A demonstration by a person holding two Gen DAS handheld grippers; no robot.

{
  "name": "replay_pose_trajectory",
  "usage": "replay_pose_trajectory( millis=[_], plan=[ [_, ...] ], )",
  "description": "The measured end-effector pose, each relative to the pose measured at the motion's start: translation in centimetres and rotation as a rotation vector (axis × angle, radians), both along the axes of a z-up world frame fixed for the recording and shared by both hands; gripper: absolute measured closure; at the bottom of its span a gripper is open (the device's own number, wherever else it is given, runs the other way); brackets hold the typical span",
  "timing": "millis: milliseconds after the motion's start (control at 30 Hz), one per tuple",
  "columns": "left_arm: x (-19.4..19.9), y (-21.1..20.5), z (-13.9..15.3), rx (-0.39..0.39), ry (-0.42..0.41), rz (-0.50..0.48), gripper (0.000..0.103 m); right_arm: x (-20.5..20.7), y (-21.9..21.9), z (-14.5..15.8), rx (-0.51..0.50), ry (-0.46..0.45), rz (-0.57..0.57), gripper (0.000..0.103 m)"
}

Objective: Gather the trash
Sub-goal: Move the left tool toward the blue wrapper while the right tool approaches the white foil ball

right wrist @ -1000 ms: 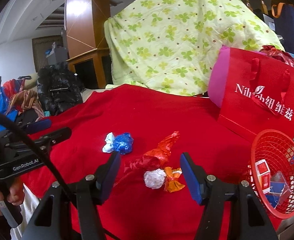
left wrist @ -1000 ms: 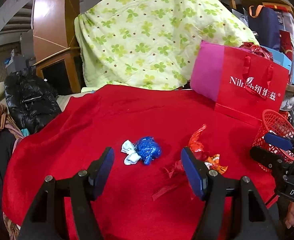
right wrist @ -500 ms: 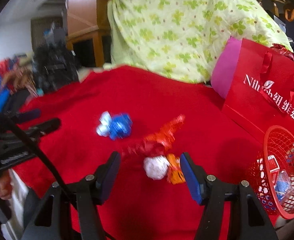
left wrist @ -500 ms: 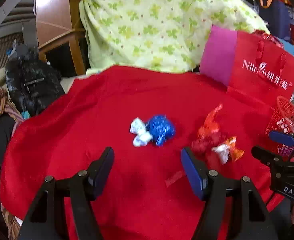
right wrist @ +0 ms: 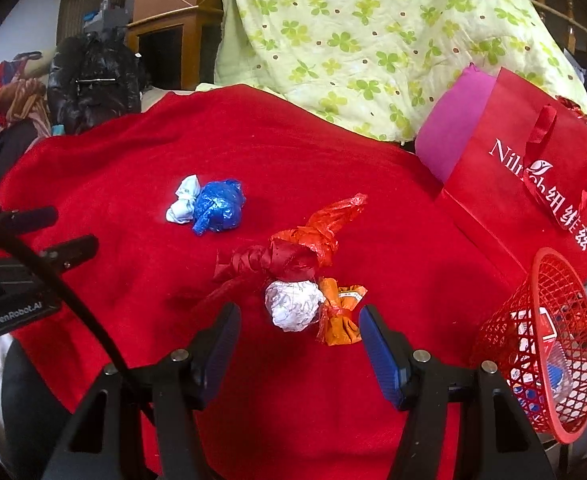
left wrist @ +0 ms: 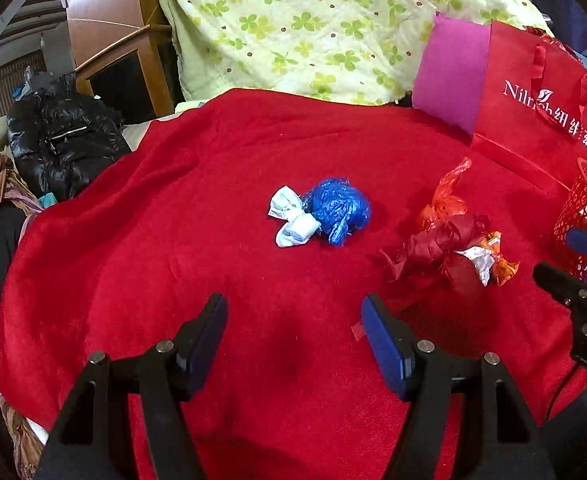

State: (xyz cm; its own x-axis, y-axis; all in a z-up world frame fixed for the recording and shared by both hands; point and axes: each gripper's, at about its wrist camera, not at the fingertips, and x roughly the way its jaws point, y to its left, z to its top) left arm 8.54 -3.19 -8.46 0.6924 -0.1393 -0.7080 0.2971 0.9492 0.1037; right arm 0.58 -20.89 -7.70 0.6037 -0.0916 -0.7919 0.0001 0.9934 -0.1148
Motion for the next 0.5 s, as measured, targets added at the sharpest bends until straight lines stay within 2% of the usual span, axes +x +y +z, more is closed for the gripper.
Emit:
replay_pose_trajectory(
  millis=[500],
  plan=[
    [0.27,-0.70,-0.71,0.011,0.022,-0.001,0.033,0.06,-0.56,-0.66,-0.012,0.011,-0.010,0.038]
  ],
)
